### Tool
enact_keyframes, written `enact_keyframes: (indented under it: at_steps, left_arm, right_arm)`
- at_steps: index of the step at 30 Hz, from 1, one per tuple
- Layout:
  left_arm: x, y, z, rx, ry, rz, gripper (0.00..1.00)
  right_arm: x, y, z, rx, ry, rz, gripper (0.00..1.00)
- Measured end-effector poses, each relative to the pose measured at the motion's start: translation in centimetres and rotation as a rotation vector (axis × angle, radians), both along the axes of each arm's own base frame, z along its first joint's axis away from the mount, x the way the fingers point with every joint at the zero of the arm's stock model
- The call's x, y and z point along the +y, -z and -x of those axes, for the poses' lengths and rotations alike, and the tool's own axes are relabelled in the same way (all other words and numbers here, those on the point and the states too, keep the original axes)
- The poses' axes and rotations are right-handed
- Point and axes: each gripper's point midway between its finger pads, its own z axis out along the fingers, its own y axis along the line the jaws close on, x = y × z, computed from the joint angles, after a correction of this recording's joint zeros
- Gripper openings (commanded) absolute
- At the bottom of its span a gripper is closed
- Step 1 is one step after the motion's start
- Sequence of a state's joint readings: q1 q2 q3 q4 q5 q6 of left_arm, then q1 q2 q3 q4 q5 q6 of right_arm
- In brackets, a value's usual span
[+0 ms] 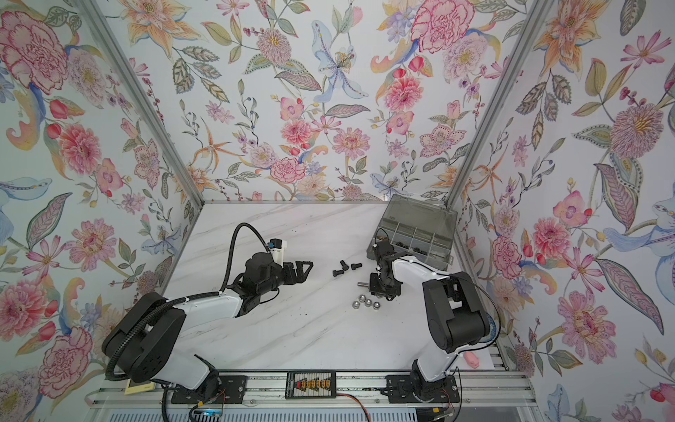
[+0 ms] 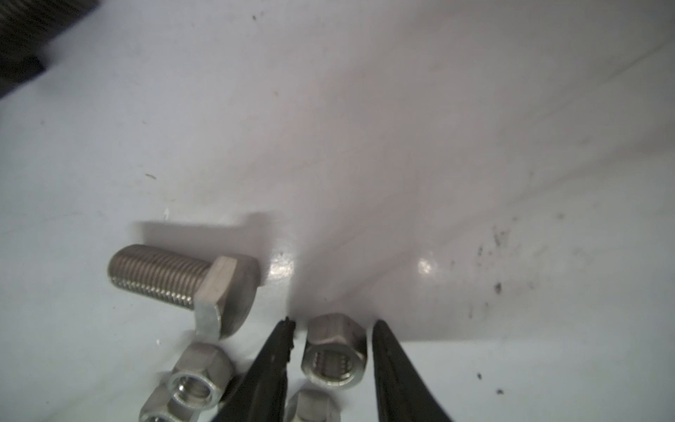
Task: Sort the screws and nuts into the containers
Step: 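Lower the right gripper onto a silver hex nut, close and lift, then carry the silver hex nut with the right gripper over the box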
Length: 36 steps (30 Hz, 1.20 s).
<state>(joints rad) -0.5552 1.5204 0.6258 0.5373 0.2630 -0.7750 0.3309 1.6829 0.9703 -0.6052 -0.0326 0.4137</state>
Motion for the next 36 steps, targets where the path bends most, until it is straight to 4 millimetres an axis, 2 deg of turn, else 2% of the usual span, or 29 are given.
enact_keyframes:
  at_steps: [3,10,14,17,22,30,33,36]
  left_arm:
    - [0.0,0.0,0.0,0.000,0.000,0.000,0.99]
    - [0.0,0.1,0.0,0.001,0.000,-0.001,0.99]
    - [0.0,0.0,0.0,-0.001,0.000,0.001,0.99]
    - [-0.1,0.0,0.0,-0.001,0.003,0.002,0.99]
    - [-0.2,0.1,0.1,0.002,0.013,0.006,0.99]
    - [-0.2,0.0,0.1,0.002,0.014,0.007,0.99]
    - [-0.2,0.0,0.1,0.002,0.014,0.007,0.99]
    - [-0.2,0.0,0.1,0.002,0.014,0.007,0.99]
  right_arm:
    - [0.0,0.0,0.0,0.001,0.004,0.000,0.18]
    - [-0.4,-0.4,-0.2,-0.006,0.019,-0.020,0.11]
    - [-1.7,-2.1,-1.2,-0.052,0.062,-0.067,0.10]
    - [-3.5,-4.3,-2.7,-0.117,0.111,-0.106,0.10]
    - [-7.9,-7.8,-5.7,-0.230,0.212,-0.132,0.10]
    - [-16.7,-12.4,-9.2,-0.374,0.401,-0.113,0.10]
    - [-19.5,-12.8,-10.5,-0.390,0.455,-0.104,0.10]
    - [-21.5,-12.2,-11.6,-0.382,0.493,-0.099,0.10]
